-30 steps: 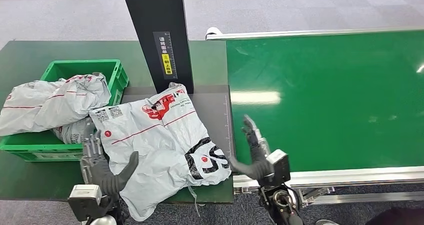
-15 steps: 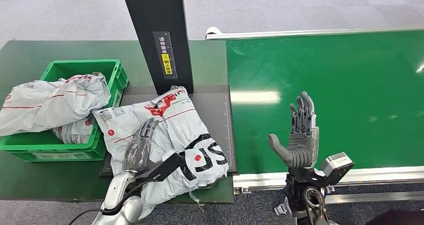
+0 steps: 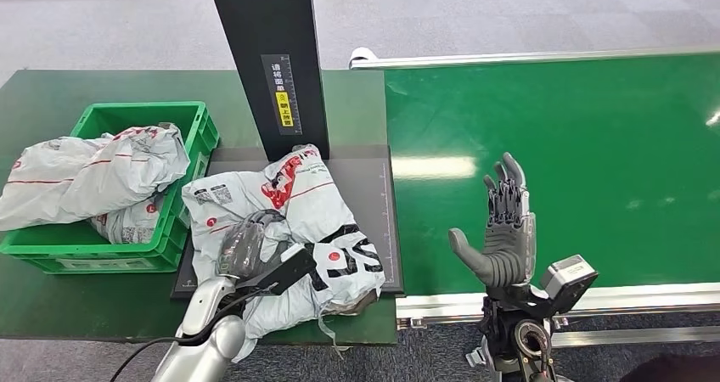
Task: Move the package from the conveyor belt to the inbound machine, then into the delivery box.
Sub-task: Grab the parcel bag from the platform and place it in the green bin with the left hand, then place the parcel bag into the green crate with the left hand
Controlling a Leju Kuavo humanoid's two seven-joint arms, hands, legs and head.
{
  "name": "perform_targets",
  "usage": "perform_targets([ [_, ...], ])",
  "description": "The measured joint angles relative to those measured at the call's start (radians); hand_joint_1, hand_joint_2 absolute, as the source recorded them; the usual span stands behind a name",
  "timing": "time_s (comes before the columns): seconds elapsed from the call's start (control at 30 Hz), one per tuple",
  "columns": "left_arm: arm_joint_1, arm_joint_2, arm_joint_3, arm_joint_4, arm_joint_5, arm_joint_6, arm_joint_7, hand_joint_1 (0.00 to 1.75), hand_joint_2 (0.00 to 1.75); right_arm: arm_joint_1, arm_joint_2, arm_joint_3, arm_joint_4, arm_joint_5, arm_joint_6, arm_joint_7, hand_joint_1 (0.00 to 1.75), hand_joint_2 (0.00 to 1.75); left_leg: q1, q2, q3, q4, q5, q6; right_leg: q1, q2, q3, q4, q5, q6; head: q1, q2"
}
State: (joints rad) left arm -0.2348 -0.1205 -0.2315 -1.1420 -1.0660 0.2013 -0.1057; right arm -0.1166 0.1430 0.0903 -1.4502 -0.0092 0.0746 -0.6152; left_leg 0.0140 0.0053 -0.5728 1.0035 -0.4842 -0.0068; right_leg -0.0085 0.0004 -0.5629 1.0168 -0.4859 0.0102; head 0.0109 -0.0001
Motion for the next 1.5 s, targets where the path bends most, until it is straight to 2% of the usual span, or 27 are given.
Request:
perform_targets([
  [0.13,0.021,-0.003,0.006,-0.029,0.125,0.026,-0.117,1.75,1.75,0.005,0.0,-0.001,0.004,-0.002,0.002,0.006,0.0,1.75,0.0,0.0,-0.001,0.0,0.0,0.0,0.0,0.0,-0.001,0.0,0.0,0.0,0.0,0.0],
  [0.3,0.054,-0.009,0.006,-0.088,0.302,0.094,-0.312,1.75,1.75,0.009,0.0,-0.002,0.017,-0.013,0.004,0.012,0.0,1.75,0.0,0.0,-0.004,0.0,0.0,0.0,0.0,0.0,-0.005,0.0,0.0,0.0,0.0,0.0],
  [0.43,0.076,-0.02,0.006,-0.166,0.409,0.236,-0.46,1.75,1.75,0.01,0.0,-0.004,0.029,-0.03,0.001,0.014,0.0,1.75,0.0,0.0,-0.005,0.0,0.0,0.0,0.0,0.0,-0.005,0.0,0.0,0.0,0.0,0.0],
  [0.53,0.085,-0.027,0.007,-0.235,0.387,0.397,-0.539,1.75,1.75,0.009,0.0,-0.004,0.041,-0.042,-0.002,0.013,0.0,1.75,0.0,0.0,-0.005,0.0,0.0,0.0,0.0,0.0,-0.005,0.0,0.0,0.0,0.0,0.0],
  [0.6,0.088,-0.04,0.02,-0.287,0.297,0.452,-0.57,1.75,1.75,0.009,0.0,-0.003,0.052,-0.05,-0.005,0.011,0.0,1.75,0.0,0.0,-0.005,0.0,0.0,0.0,0.0,0.0,-0.005,0.0,0.0,0.0,0.0,0.0],
  [0.7,0.087,-0.073,0.068,-0.364,0.141,0.46,-0.588,1.75,1.75,0.009,0.0,-0.002,0.066,-0.058,-0.009,0.005,0.0,1.75,0.0,0.0,-0.006,0.0,0.0,0.0,0.0,0.0,-0.005,0.0,0.0,0.0,0.0,0.0],
  [0.93,0.061,-0.117,0.161,-0.444,0.044,0.46,-0.589,1.75,1.75,0.005,-0.001,0.0,0.092,-0.063,-0.018,-0.002,0.0,1.75,0.0,0.0,-0.005,0.0,0.0,0.0,0.0,0.0,-0.006,0.0,0.0,0.0,0.0,0.0],
  [1.03,-0.006,-0.11,0.205,-0.405,-0.002,0.46,-0.551,1.75,1.75,0.0,-0.005,0.008,0.106,-0.067,-0.021,-0.002,0.0,1.75,0.0,0.0,-0.005,0.0,0.0,0.0,0.0,0.0,-0.006,0.0,0.0,0.0,0.0,0.0],
  [1.1,-0.082,-0.082,0.237,-0.331,-0.051,0.459,-0.44,1.75,1.75,-0.005,-0.008,0.018,0.118,-0.07,-0.021,-0.002,0.0,1.75,0.0,-0.001,-0.005,0.0,0.001,-0.001,0.0,0.0,-0.005,0.0,0.0,0.0,0.0,0.0],
  [1.2,-0.228,0.011,0.264,-0.14,-0.096,0.459,-0.159,1.75,1.75,-0.013,-0.011,0.031,0.132,-0.07,-0.02,0.001,0.0,1.75,0.0,0.0,-0.005,0.0,0.003,-0.002,0.001,0.0,-0.006,0.002,0.001,-0.002,0.0,0.0],
  [1.27,-0.328,0.089,0.276,0.012,-0.11,0.459,-0.021,1.75,1.75,-0.019,-0.012,0.039,0.14,-0.064,-0.017,0.01,0.0,1.75,0.001,0.001,-0.005,0.0,0.004,-0.002,0.001,0.001,-0.007,0.004,0.002,-0.003,0.0,0.0],
  [1.37,-0.453,0.187,0.297,0.225,-0.146,0.46,0.087,1.75,1.75,-0.026,-0.011,0.05,0.154,-0.047,-0.014,0.025,0.0,1.75,0.001,0.002,-0.005,0.0,0.004,-0.003,0.001,0.002,-0.008,0.005,0.002,-0.004,0.0,0.0],
  [1.5,-0.552,0.272,0.311,0.423,-0.179,0.459,0.149,1.75,1.75,-0.029,-0.01,0.056,0.165,-0.037,-0.014,0.033,0.0,1.75,0.001,0.002,-0.007,0.0,0.004,-0.003,0.001,0.002,-0.01,0.005,0.002,-0.003,0.0,0.0],
])
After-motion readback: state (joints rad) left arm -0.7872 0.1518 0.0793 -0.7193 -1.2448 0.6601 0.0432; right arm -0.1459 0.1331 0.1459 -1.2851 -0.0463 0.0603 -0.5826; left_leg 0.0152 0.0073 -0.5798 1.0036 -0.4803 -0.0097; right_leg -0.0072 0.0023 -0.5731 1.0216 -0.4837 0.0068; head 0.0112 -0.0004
